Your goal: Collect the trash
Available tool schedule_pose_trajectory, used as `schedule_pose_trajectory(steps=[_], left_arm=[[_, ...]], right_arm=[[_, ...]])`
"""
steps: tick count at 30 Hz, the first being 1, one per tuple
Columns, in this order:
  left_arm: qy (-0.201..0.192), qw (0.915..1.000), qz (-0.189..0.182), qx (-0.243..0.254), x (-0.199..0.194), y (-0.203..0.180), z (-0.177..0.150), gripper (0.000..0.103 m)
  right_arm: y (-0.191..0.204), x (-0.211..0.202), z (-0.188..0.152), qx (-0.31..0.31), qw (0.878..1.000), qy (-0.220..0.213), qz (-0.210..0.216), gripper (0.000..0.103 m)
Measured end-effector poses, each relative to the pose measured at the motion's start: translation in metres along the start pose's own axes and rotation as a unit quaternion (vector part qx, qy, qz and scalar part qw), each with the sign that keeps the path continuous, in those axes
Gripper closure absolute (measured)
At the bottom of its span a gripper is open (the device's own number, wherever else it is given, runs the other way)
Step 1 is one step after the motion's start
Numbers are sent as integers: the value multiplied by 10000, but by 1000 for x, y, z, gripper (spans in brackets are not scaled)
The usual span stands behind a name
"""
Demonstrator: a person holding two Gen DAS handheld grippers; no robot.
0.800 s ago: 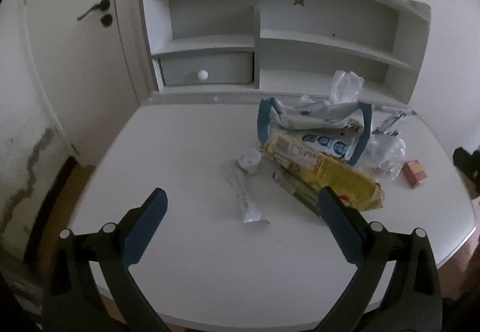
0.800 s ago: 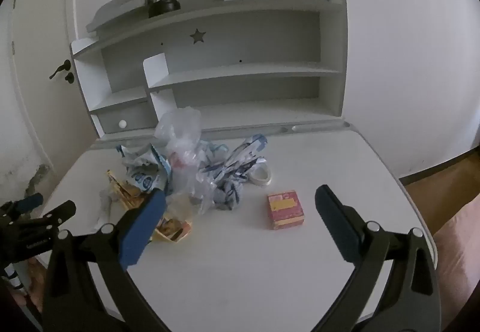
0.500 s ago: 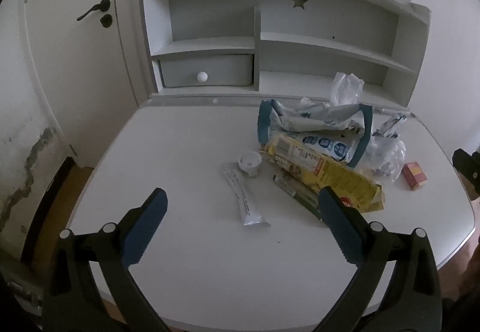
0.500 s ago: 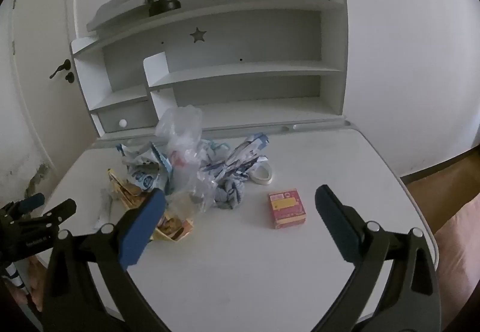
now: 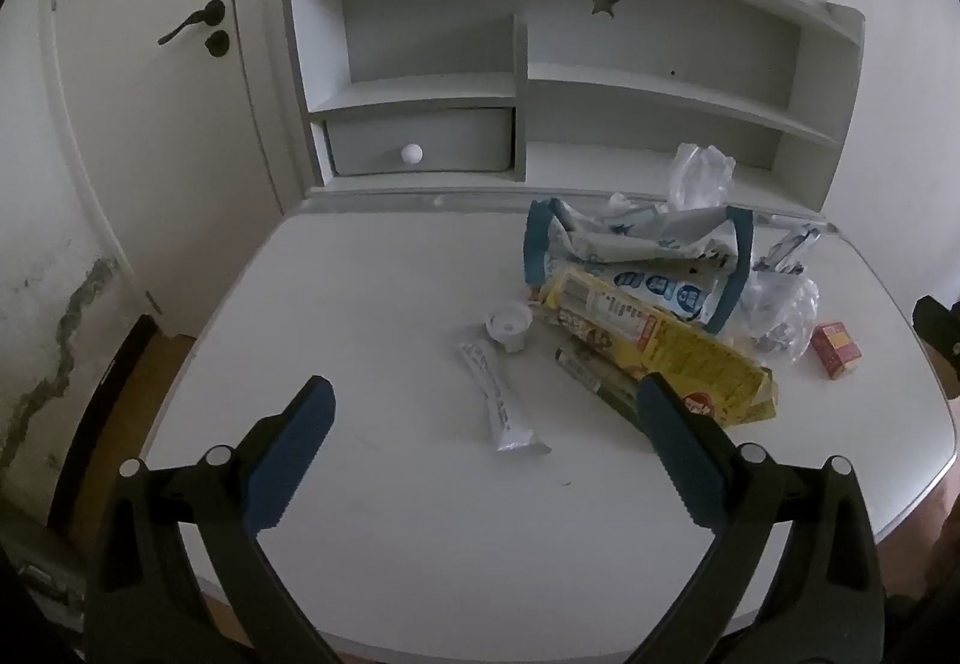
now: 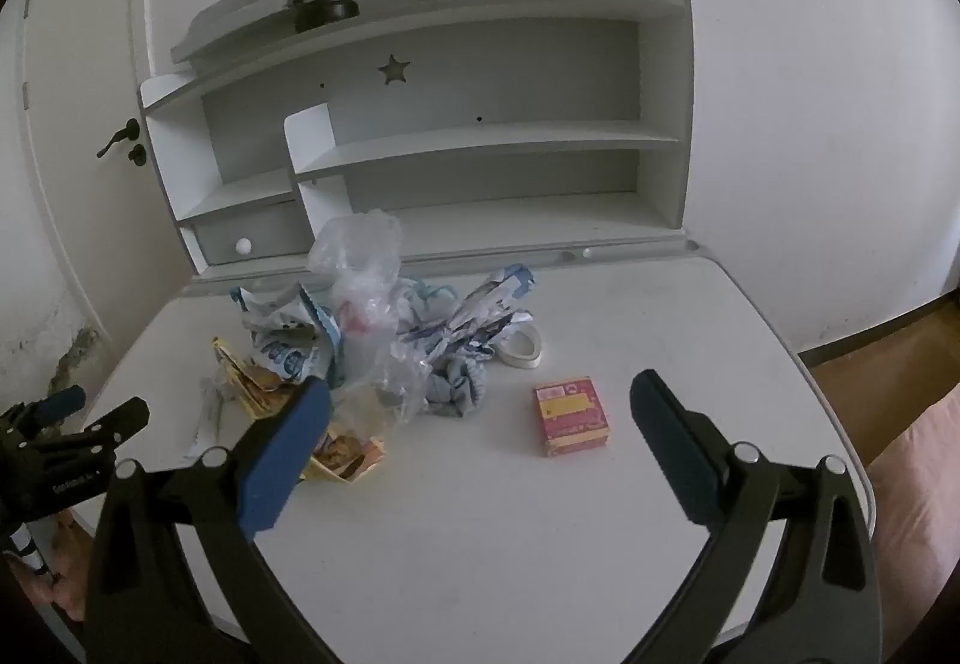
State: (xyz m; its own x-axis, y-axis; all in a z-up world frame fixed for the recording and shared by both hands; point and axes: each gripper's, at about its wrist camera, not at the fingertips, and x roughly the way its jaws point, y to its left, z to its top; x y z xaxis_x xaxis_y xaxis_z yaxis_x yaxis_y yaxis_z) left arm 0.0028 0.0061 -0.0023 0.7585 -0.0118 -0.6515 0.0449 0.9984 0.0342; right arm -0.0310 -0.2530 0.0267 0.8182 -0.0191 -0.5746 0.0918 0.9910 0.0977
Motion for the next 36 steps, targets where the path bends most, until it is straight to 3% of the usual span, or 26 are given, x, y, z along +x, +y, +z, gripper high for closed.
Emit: schedule_pose_trajectory(steps=[36], left_arm=[[39,10000,-14,-50,-1,3,0,5]], right_arm=[[-3,-2,0,55,10000,-11,-18,7]])
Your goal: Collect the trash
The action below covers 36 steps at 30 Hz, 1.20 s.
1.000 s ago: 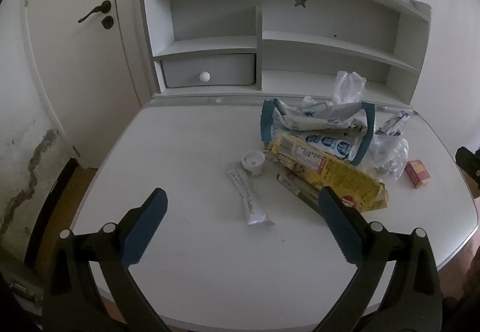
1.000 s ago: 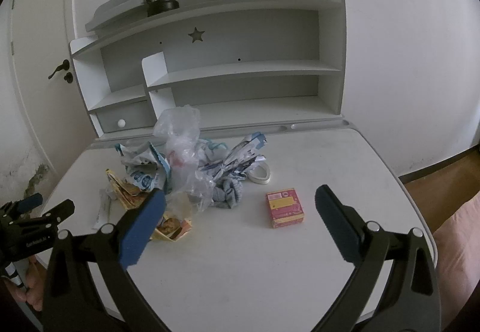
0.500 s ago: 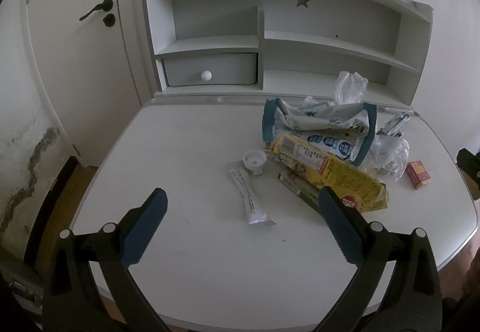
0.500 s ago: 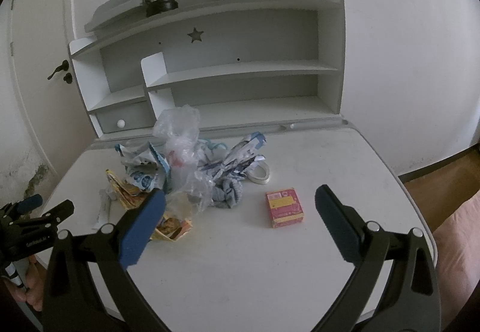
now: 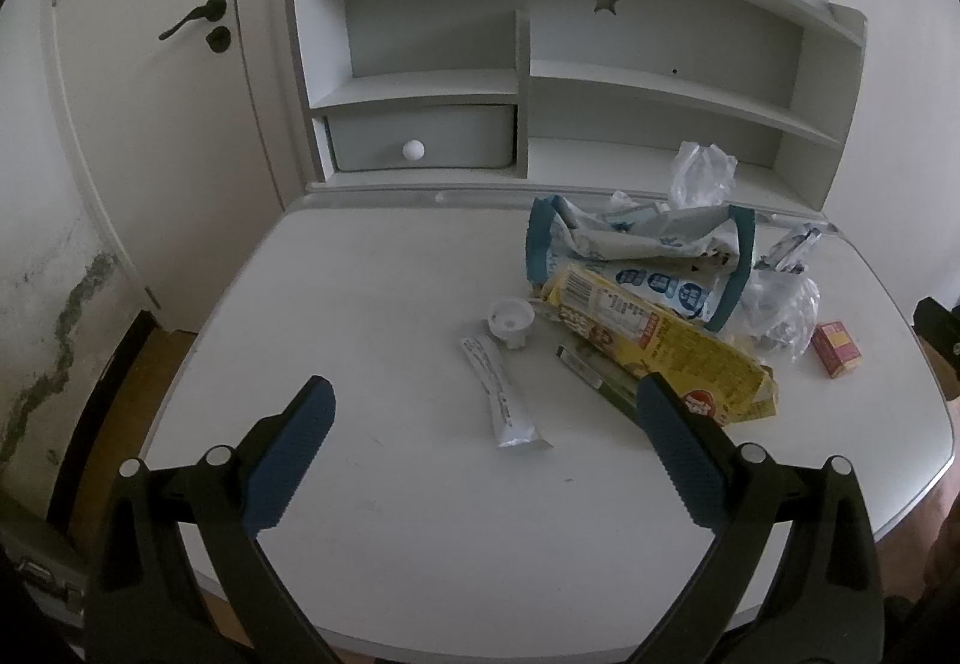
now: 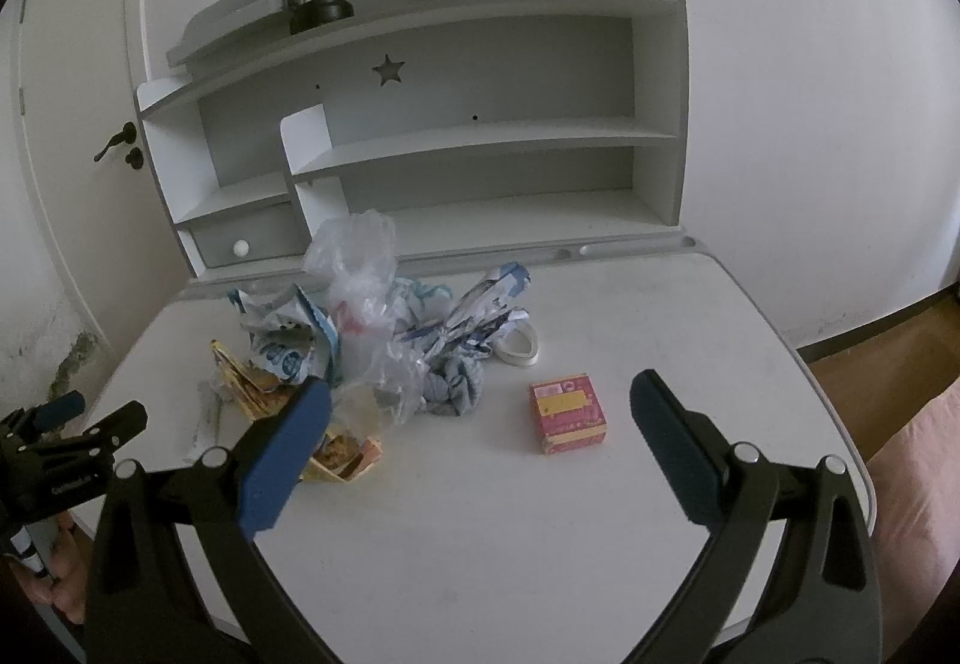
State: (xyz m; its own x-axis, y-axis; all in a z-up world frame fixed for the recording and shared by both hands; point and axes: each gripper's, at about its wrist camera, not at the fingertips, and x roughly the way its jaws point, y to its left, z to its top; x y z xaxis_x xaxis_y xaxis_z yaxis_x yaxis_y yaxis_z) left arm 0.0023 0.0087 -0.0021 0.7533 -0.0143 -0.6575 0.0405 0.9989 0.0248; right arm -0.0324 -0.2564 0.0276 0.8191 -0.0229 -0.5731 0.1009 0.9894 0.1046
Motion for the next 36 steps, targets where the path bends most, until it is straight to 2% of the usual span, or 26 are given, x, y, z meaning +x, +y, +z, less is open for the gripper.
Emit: schedule_pose_trajectory(steps=[36], left_arm=[[27,10000,29,-24,2,3,1,5]], right_arm=[[-2,0,0,6,10000,-6,0,7]])
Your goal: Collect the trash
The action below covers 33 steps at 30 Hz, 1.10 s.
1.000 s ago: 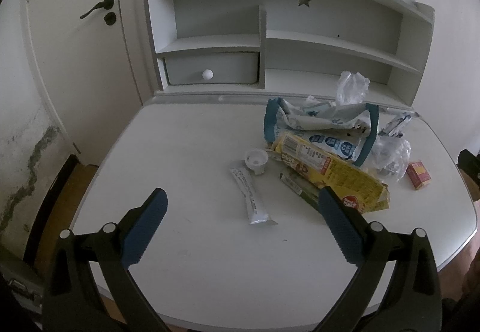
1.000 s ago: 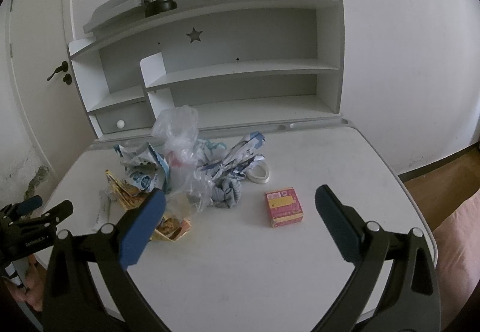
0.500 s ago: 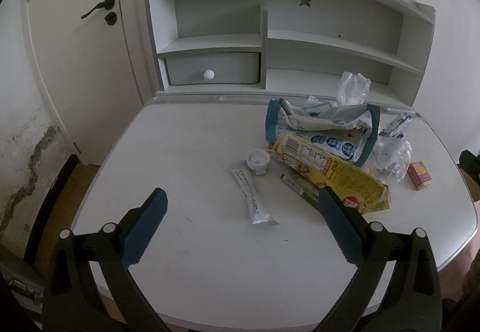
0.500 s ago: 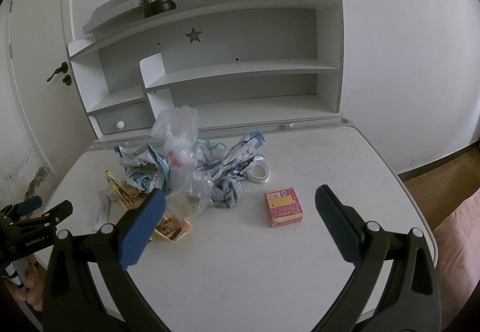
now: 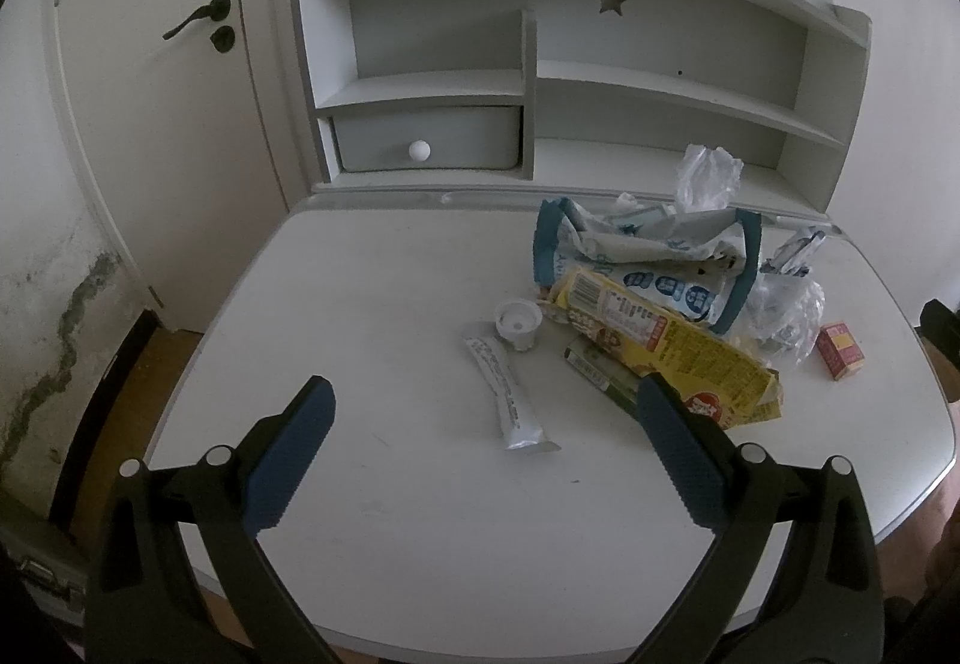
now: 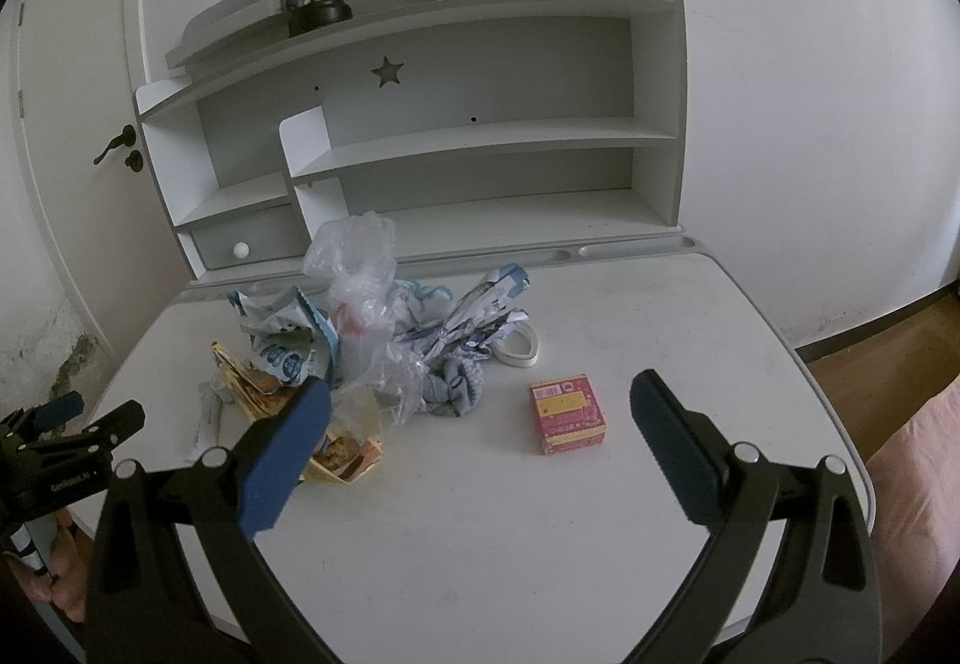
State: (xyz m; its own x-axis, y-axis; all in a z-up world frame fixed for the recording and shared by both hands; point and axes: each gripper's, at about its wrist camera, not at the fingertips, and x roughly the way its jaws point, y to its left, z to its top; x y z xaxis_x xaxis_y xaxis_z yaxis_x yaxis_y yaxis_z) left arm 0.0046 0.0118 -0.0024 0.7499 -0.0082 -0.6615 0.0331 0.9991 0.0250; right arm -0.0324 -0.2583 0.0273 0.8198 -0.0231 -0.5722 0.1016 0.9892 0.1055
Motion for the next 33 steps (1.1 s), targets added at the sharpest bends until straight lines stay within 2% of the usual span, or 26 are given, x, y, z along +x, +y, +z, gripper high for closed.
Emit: schedule_pose_trajectory(steps=[9,13,19,27,29,31,32,33], left_arm=[[126,9999,118,-8,10,10,1,5],[529,9984,159,-76,34,20,-3,5],[1198,9927,43,-145,79,20,-3,5],[1145,9921,482,184,103,11,4,5],[1116,9915,595,304,105,11,2,15],[1134,9913,569,349,106,11,1,51],[1083,9926,465,290,104,13,0,62],[1106,9924,480,255,104,13,0,80]], right_arm=[[0,3,-2,-68,10000,25,36,7],[3,10,-7,-297,9995,99,42,7],[-11,27,-14,-84,9991,296,281,7],[-39,41,-16,245,9982,514,165,7],[-46,43,-16,245,9983,521,90,7],[-52,48,-17,234,9980,594,-19,7],[-53,52,-18,199,9977,643,-70,7],[-55,57,-17,147,9973,705,-125,7]])
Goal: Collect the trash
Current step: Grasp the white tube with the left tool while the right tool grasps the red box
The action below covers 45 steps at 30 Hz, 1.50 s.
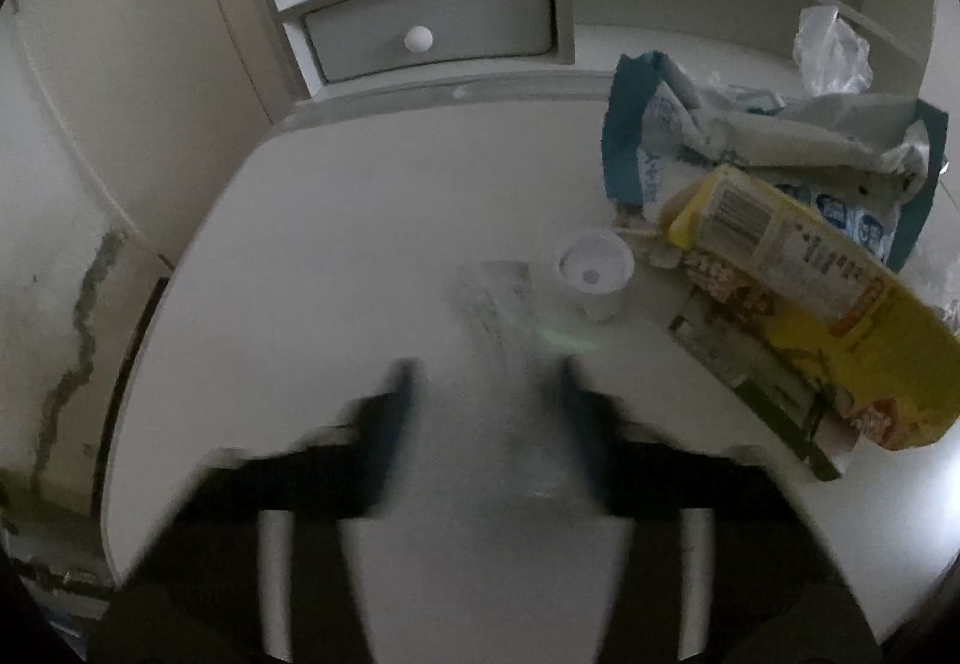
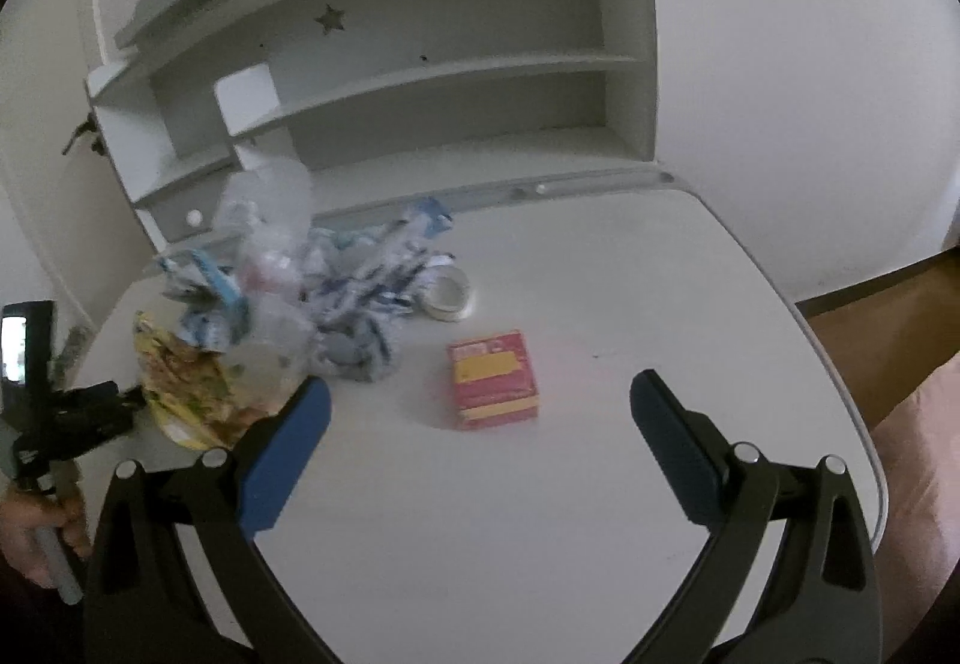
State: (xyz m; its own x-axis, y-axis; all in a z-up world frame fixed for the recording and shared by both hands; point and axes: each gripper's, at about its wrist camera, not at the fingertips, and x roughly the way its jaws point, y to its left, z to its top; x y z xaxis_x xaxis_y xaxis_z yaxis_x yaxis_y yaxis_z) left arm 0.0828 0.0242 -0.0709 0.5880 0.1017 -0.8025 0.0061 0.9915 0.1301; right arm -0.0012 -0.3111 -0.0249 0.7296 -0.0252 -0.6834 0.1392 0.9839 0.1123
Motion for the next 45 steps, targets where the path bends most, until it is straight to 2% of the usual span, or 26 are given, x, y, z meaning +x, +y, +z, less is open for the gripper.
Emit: schedule_pose_trajectory(steps=[3,4,7,14,15,16,17,18,20,24,28,30,32,35,36,39,42,45], left_arm=[[-62,10000,15,-42,-6,4,-2,91],[-101,9999,-20,-77,-10,8,-3,93],[-58,9998,-58,-183,-16,13,-3,93],[-288,9986,-408,-161,-49,9,-11,93],[-314,9984,-452,-128,-53,5,-11,93],[-357,9980,-515,-64,-59,-1,-11,93],[-391,9977,-561,-10,-63,-7,-12,93],[-430,9972,-610,44,-68,-13,-11,94],[-539,9957,-714,223,-76,-30,-7,95],[-742,9893,-1111,594,-92,-73,-3,100],[-952,9772,-1576,1055,-107,-130,-3,103],[-994,9712,-1830,1161,-114,-147,-3,103],[-854,9695,-2036,1061,-114,-142,-2,103],[-766,9764,-1798,925,-110,-124,2,103],[-711,9763,-1859,849,-111,-120,4,103],[-880,9726,-1938,938,-125,-117,4,103],[-1039,9627,-2337,878,-147,-106,11,103],[-1210,9581,-2454,849,-160,-93,23,103]], right_arm=[[5,22,1,-391,9982,375,-253,8],[7,30,2,-519,9967,524,-325,13],[8,46,5,-623,9944,741,-428,17],[14,77,12,-763,9908,1015,-478,21],[13,82,11,-756,9902,1078,-465,30],[12,87,10,-746,9896,1151,-437,43],[11,87,10,-699,9908,1108,-326,49],[10,86,10,-711,9910,1094,-288,61],[4,79,10,-682,9918,1016,-365,61],[-34,32,5,-125,9978,564,-312,61],[-87,-18,-7,488,9971,218,-538,61],[-110,-38,-18,711,9950,112,-696,61],[-123,-49,-30,901,9928,138,-778,61],[-144,-54,-46,1109,9904,169,-814,61],[-148,-55,-49,1182,9895,205,-808,61],[-163,-68,-55,1388,9867,134,-834,61],[-170,-81,-59,1437,9857,46,-882,61],[-174,-81,-63,1476,9850,90,-895,61]])
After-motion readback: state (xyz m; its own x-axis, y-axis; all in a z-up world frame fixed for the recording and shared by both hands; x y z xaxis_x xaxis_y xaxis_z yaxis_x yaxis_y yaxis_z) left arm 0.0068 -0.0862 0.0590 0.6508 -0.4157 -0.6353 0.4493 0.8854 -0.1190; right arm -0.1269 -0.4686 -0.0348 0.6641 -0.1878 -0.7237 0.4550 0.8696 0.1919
